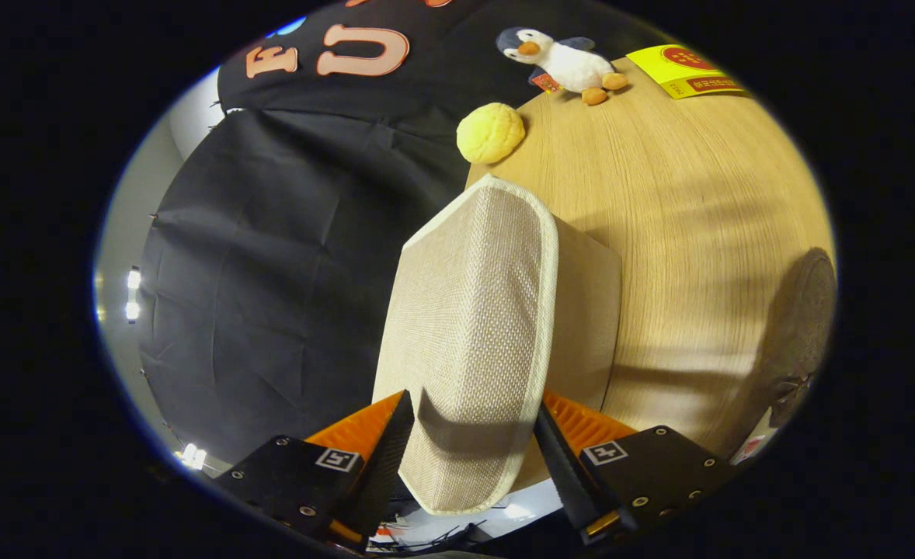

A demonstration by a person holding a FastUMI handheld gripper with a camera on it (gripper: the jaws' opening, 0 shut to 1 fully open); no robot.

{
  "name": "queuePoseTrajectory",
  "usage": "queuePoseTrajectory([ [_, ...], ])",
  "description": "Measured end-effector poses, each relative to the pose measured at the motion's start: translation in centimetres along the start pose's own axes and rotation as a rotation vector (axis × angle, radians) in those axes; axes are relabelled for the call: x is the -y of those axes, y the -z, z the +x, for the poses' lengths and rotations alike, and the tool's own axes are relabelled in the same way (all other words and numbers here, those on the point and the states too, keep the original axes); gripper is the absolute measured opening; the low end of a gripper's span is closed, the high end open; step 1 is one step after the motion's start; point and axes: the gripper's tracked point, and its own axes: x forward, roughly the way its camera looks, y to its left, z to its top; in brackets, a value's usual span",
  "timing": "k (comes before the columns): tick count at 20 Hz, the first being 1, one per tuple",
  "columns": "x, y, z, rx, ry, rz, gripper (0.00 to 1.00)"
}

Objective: Open the storage box then place both shoes into the box .Put the left shoe in first, then the right shoe, with the right side of both shoes facing outward in a uniform manner.

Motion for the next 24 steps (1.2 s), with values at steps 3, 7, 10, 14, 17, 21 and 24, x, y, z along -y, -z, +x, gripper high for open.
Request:
queuePoseTrajectory([
  [3, -2.1, -0.3, -1.9, 0.003, -0.059, 0.025, 0.75],
  [7, -6.5, -2.0, -4.0, 0.058, -0.145, -0.024, 0.59],
  [10, -10.8, -3.0, -4.9, 0.097, -0.188, -0.078, 0.44],
  [14, -15.7, -3.6, -3.8, 0.089, -0.203, -0.110, 0.26],
  [17, -19.3, -4.4, -2.4, 0.097, -0.207, -0.096, 0.14],
  [21, -23.0, -5.1, 1.0, 0.123, -0.182, -0.081, 0.12],
  [24, -25.1, -4.4, 4.5, 0.096, -0.165, -0.060, 0.12],
])
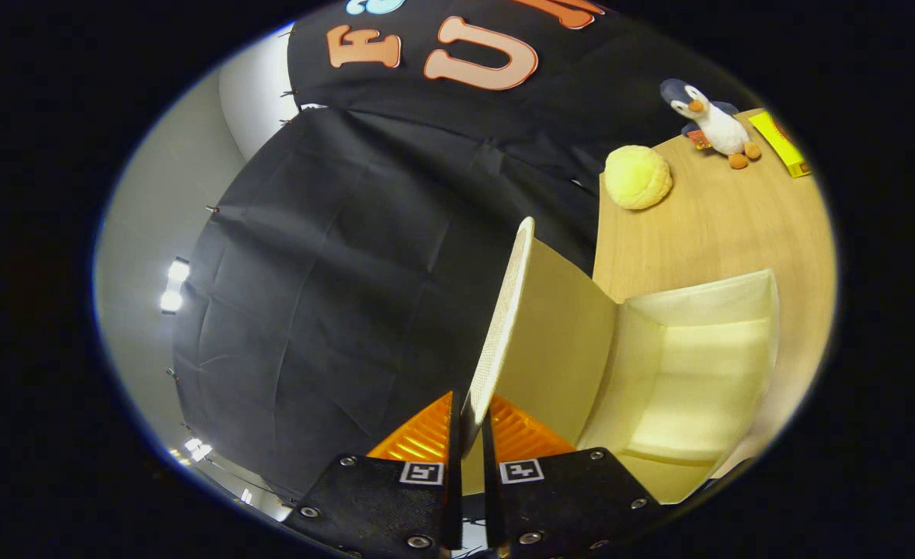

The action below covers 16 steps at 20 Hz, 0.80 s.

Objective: Open the storage box then place both shoes into the box .Put the left shoe in first, then the right shoe, with the right side of both shoes facing outward in a uniform manner.

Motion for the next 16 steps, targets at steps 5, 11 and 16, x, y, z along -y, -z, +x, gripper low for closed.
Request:
queuePoseTrajectory([
  [5, -1.9, 1.5, 6.8, -0.033, 0.021, -0.004, 0.10],
  [11, -2.1, 3.9, 12.8, -0.073, 0.105, -0.007, 0.10],
  [16, -0.7, 4.0, 12.9, -0.069, 0.179, -0.154, 0.63],
])
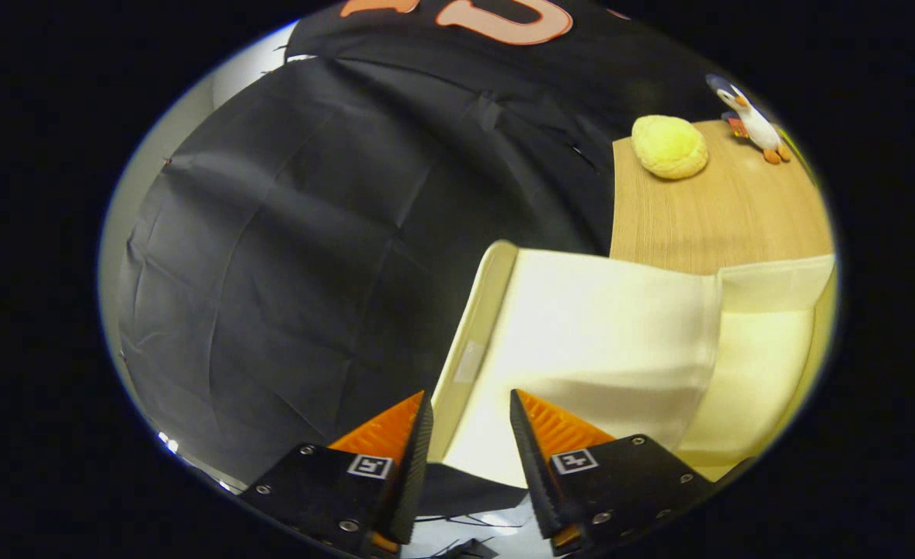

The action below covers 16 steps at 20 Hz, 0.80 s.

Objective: Open the storage box then place both shoes into the box .Put the left shoe in first, then the right shoe, with the right side of both shoes facing outward in a uniform manner.

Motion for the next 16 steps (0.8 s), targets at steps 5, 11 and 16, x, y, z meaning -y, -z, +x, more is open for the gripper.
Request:
queuePoseTrajectory([
  [5, 3.5, -3.8, -5.5, 0.089, 0.093, -0.069, 0.87],
  [11, 13.4, -5.4, -14.5, 0.203, 0.266, -0.124, 0.92],
  [16, 22.8, -4.0, -22.0, 0.245, 0.442, -0.130, 0.95],
])
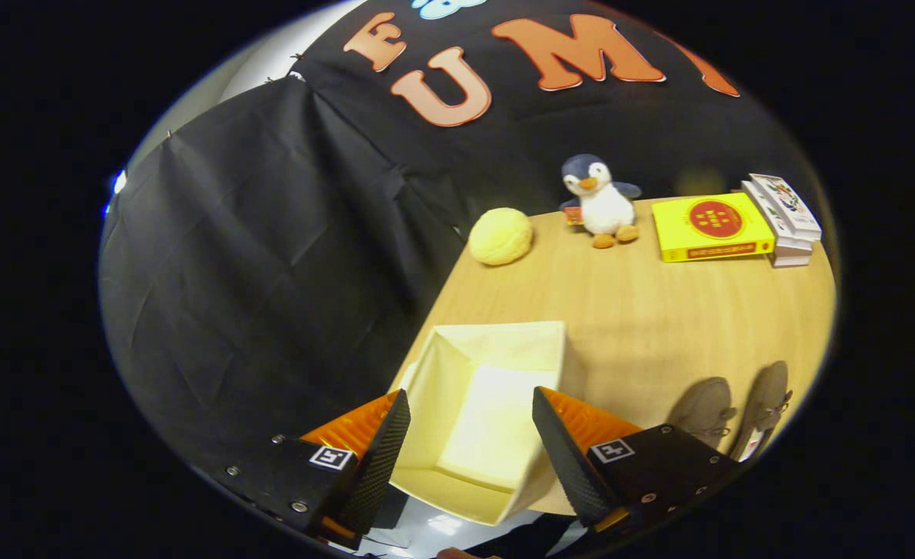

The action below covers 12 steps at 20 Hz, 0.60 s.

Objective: Open the storage box then place both shoes into the box .Put the left shoe in first, then the right shoe, with the right side of both shoes facing outward in a uniform manner.

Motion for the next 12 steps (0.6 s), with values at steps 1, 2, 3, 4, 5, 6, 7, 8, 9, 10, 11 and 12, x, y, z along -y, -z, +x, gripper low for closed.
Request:
queuePoseTrajectory([
  [1, 2.6, 0.6, -0.3, 0.002, 0.049, -0.007, 0.95],
  [2, 5.3, 1.6, -0.4, -0.006, 0.099, -0.013, 0.95],
  [3, 7.9, 2.7, -0.5, -0.024, 0.150, -0.008, 0.95],
  [4, 9.9, 4.3, -0.9, -0.046, 0.183, 0.003, 0.95],
  [5, 11.5, 5.5, -1.3, -0.063, 0.205, 0.021, 0.96],
  [6, 12.8, 6.7, -1.6, -0.075, 0.224, 0.035, 0.95],
  [7, 13.9, 7.6, -1.9, -0.080, 0.245, 0.043, 0.95],
  [8, 15.3, 8.4, -2.1, -0.089, 0.267, 0.042, 0.95],
  [9, 16.7, 9.3, -2.2, -0.102, 0.286, 0.035, 0.94],
  [10, 18.0, 10.2, -2.5, -0.120, 0.306, 0.028, 0.94],
  [11, 19.0, 11.1, -2.6, -0.135, 0.321, 0.028, 0.93],
  [12, 19.6, 12.1, -2.5, -0.150, 0.322, 0.031, 0.92],
])
